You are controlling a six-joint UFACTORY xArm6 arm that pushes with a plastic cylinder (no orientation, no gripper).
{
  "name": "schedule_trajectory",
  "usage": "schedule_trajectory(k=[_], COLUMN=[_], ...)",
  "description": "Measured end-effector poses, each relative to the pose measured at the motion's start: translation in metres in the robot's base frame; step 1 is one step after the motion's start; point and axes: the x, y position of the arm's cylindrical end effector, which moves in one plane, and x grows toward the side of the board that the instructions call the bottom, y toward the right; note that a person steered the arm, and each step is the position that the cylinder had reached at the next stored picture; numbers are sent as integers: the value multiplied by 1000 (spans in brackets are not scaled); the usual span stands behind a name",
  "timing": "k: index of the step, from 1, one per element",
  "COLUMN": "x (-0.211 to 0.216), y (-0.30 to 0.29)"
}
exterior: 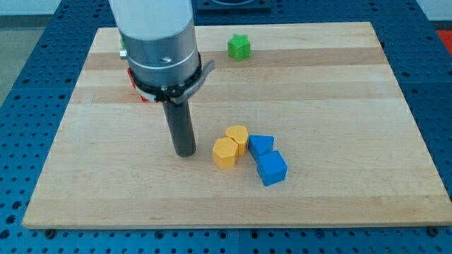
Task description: Keep the yellow blocks below the green star
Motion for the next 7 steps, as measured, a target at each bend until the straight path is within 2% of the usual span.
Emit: schedule_trajectory(k=[1,2,3,4,5,6,7], x=[16,14,-34,-46,5,33,23], y=[7,19,31,28,22,41,73])
